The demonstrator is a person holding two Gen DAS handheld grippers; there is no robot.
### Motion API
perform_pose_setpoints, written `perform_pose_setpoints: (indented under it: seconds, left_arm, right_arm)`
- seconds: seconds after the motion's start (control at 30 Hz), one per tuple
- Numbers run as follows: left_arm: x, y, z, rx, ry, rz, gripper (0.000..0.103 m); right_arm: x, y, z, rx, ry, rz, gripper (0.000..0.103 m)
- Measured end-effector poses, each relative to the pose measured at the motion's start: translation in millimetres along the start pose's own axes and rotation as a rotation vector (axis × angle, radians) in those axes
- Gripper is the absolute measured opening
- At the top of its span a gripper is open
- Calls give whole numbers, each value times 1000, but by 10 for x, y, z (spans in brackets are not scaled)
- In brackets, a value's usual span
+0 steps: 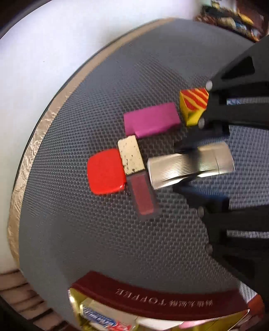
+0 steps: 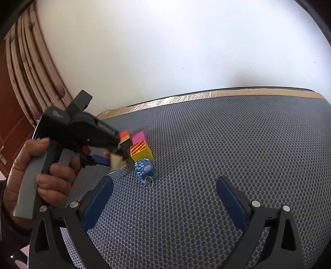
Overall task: Organize rigid objects
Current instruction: 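Grasp the silver ribbed lighter with the left gripper and lift, then carry the lighter into the tin while the right gripper grasps the blue patterned tin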
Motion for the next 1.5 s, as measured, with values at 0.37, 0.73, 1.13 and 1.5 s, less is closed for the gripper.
perform_pose_setpoints:
  seconds: [0.37, 0.73, 1.13, 1.5]
  left_arm:
    - [-496, -479, 112, 44, -84, -68, 30]
    - [-671, -610, 97, 122, -93, -150, 30]
    - [-634, -858, 182, 187, -87, -191, 31]
    - [-658, -1076, 230, 246, -90, -239, 31]
  right_arm:
    - [-15, -7, 36, -7, -3, -11, 100]
    - [-464, -84, -379, -181, -8, 211, 96]
    - [-289, -22, -982, -322, -64, 252, 60]
    - [-431, -223, -724, -277, -67, 202, 30]
Point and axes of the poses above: each gripper's, at about its wrist camera, not at the fingertips, and z roughly against the way its jaws point, x to its right, y to its top, the point moved 8 cm from there along -z, roughly the way its jaws point, and after that the axes turned 12 degrees about y, right-handed, at the moved point
